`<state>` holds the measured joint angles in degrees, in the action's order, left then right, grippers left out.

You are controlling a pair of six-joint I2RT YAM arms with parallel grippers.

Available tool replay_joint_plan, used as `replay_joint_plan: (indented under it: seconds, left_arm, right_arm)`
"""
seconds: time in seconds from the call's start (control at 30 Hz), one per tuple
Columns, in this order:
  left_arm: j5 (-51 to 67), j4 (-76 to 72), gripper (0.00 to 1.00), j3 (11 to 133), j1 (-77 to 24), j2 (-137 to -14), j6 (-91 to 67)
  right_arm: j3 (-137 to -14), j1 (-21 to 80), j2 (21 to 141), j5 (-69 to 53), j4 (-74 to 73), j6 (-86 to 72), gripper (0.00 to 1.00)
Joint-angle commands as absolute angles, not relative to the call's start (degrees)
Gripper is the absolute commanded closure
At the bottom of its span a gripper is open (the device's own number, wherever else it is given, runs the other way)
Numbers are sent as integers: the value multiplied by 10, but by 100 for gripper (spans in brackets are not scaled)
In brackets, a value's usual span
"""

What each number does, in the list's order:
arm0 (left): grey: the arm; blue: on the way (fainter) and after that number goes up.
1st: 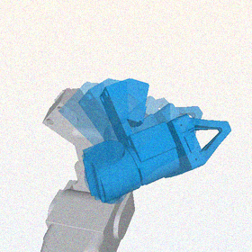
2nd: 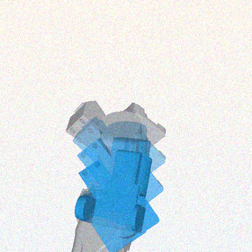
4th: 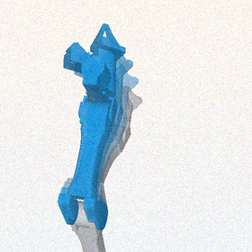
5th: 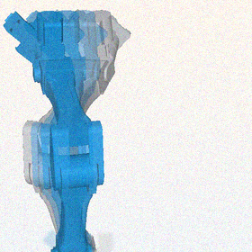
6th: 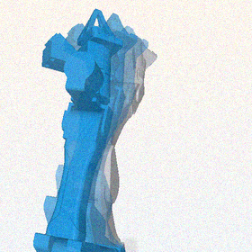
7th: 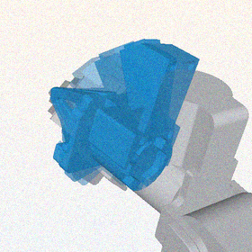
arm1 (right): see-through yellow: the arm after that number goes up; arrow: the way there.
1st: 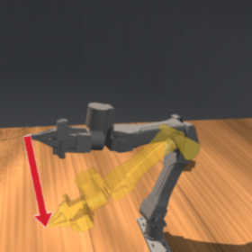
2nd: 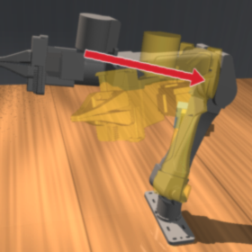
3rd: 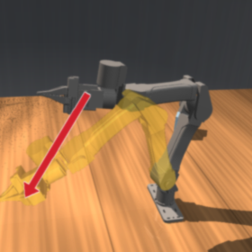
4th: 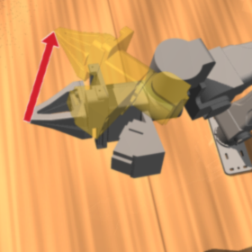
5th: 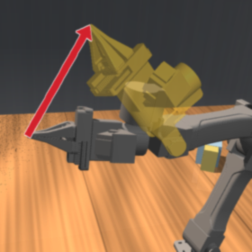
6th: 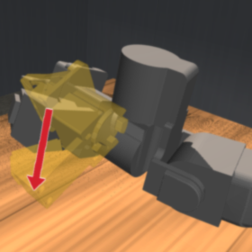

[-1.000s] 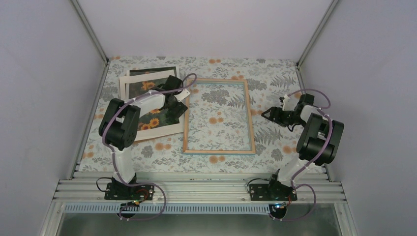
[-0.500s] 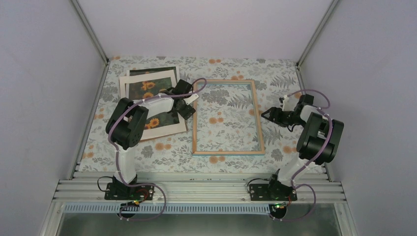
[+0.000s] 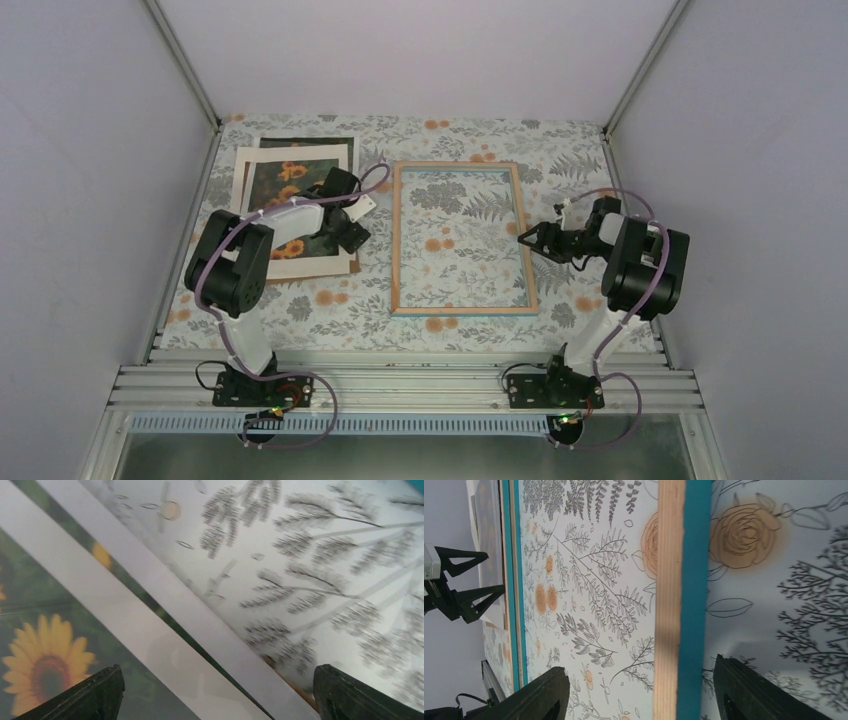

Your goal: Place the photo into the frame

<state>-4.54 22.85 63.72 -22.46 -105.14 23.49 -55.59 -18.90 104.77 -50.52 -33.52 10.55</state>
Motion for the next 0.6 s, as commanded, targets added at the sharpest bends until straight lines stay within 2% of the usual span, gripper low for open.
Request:
replay_joint_plan:
  seconds: [0.0,0.13,0.23,0.47,0.57]
  left_arm:
    - [85,274,6,636,-223,-1005,236]
    - [206,278,10,648,-224,-994,206]
    - [255,265,11,655,-227,-1012,177]
    - [265,226,13,664,-238,-1079,106]
    - [253,231,21,681,-239,-1108,98]
  right_arm:
    - [-540,-176,1057,-523,-321,87,28]
    - [-533,-165,1055,-533,-315,82,28]
    - [-532,-160,1054,-538,-315,83,28]
    - [-548,-160,1044,-519,-324,79,29]
    - [-530,-159,1049,-510,-313,66,30]
